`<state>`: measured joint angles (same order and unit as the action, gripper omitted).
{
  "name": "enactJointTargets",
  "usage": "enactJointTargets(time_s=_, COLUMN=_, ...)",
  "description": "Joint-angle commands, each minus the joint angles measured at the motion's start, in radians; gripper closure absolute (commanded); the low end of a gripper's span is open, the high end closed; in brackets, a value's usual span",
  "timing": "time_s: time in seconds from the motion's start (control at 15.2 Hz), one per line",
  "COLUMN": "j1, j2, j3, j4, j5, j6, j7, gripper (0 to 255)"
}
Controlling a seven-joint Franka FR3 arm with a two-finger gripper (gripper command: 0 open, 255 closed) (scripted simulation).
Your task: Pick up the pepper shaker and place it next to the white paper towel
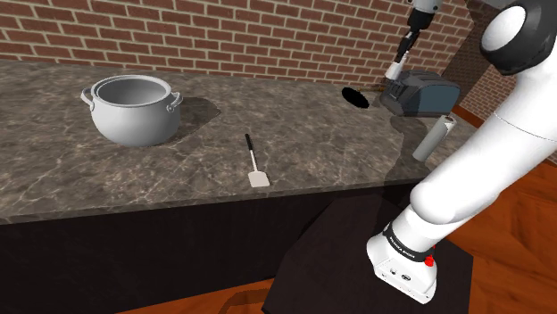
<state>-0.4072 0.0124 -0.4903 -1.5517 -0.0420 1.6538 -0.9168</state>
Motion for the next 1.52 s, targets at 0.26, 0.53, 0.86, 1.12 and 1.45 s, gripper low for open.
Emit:
enactJointTargets(time_s=0.26, j1=-0.058, j2=-0.061, j3=-0.059, j4=-0.069, j5=-0.02, j6=0.021, j7=-0.117, gripper=255)
enactJointTargets(time_s=0.53, j1=-0.079, j2=-0.078, j3=-0.083, j4=-0.099, j5=-0.026, j6=0.039, j7=-0.161, gripper=255)
enactJointTargets(time_s=0.86, j1=-0.079, j2=-0.094, j3=-0.081, j4=-0.182, j5=-0.036, j6=0.108, j7=-0.152, gripper=255)
enactJointTargets(time_s=1.12, j1=-0.079, j2=-0.101, j3=-0.08, j4=-0.242, j5=-0.04, j6=0.163, j7=-0.147, gripper=255)
enactJointTargets(time_s=1.45, j1=-0.081, j2=-0.103, j3=-0.082, j4=-0.312, j5=-0.044, j6=0.23, j7=-0.144, gripper=255)
